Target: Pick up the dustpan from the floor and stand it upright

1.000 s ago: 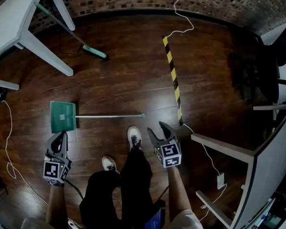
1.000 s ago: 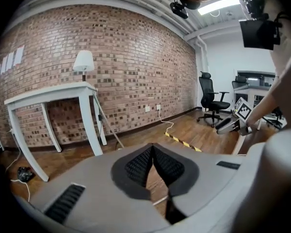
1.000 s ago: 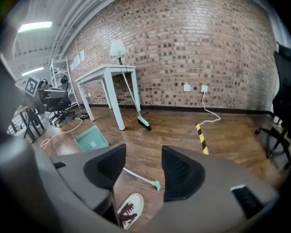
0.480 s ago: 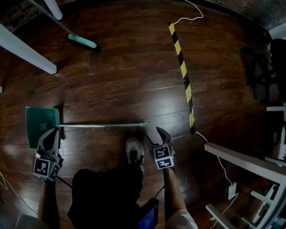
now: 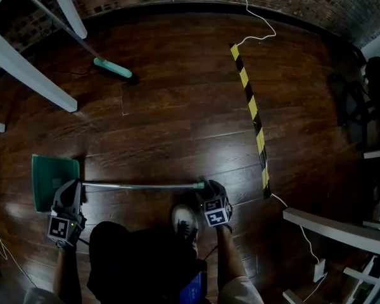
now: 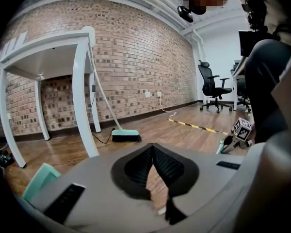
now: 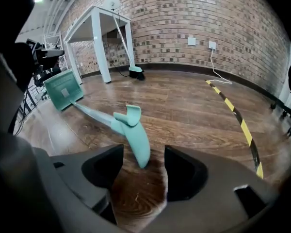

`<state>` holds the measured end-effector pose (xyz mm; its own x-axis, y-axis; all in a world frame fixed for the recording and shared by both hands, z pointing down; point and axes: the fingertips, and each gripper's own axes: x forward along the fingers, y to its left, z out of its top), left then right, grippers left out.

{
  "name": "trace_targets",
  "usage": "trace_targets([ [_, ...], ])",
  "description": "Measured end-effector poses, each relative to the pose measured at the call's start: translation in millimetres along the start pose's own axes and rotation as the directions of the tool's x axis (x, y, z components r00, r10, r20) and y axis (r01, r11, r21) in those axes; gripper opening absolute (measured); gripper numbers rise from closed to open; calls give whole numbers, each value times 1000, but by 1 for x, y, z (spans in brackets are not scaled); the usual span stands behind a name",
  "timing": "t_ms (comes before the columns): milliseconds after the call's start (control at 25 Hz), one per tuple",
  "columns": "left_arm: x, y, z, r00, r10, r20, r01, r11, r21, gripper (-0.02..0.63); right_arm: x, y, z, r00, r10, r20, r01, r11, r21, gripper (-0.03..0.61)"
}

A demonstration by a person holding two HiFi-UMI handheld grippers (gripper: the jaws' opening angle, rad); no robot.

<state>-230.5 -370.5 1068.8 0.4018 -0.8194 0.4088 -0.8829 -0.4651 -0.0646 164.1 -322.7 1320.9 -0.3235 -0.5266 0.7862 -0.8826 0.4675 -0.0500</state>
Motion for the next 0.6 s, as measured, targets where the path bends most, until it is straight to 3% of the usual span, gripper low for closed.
trace_targets([
  [80,2,1,-6,1000,5,-11,-5,1000,-1,-8,7,0,3,1000,-10,-2,10,1000,-6,269],
  [240,4,10,-13,999,28,-23,-28,1000,-1,-8,13,-5,13,996,-65,55,66,998,-11,89],
  [600,3,16,5,999,30,-34,-30,999,13,-8,-20,-19,33,989,-131,66,128,991,45,77],
])
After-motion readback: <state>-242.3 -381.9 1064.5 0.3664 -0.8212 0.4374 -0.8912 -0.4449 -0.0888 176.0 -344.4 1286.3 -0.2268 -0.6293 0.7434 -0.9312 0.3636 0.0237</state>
